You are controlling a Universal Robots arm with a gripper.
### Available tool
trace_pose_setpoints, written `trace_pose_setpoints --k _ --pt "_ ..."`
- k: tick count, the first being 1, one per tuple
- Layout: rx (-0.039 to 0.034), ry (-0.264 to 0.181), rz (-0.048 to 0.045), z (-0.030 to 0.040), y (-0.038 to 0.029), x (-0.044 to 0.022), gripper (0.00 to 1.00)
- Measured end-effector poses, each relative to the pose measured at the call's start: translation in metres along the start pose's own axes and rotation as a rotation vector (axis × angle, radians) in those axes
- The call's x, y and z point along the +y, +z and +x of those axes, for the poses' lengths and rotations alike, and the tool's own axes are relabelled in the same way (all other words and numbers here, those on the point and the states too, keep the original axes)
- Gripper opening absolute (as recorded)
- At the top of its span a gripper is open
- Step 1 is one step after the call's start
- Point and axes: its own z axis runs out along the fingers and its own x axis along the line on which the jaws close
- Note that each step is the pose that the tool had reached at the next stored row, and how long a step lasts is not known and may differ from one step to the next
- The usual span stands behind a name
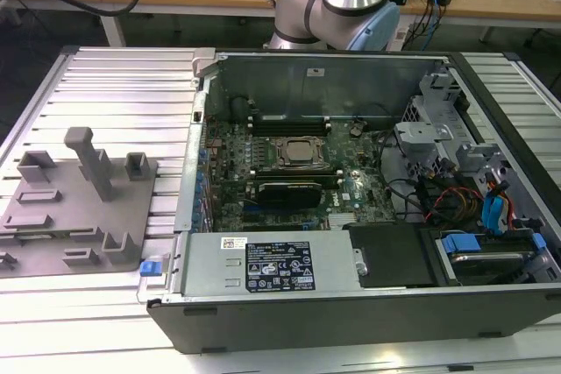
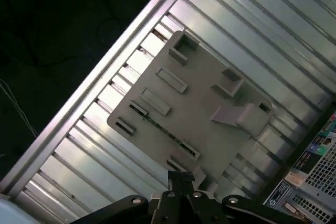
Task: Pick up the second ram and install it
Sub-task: 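Pick up the second ram and move it above second insertion slot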
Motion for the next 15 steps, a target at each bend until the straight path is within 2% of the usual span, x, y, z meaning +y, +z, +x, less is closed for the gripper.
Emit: trace_pose_setpoints --k 4,8,15 --pt "0.0014 -0.075 -0.002 0.0 0.0 0.0 0.11" --pt "0.0034 -0.179 -0.0046 0.0 0.0 0.0 0.11" --pt "0.0055 -0.29 -0.0074 0.0 0.0 0.0 0.11"
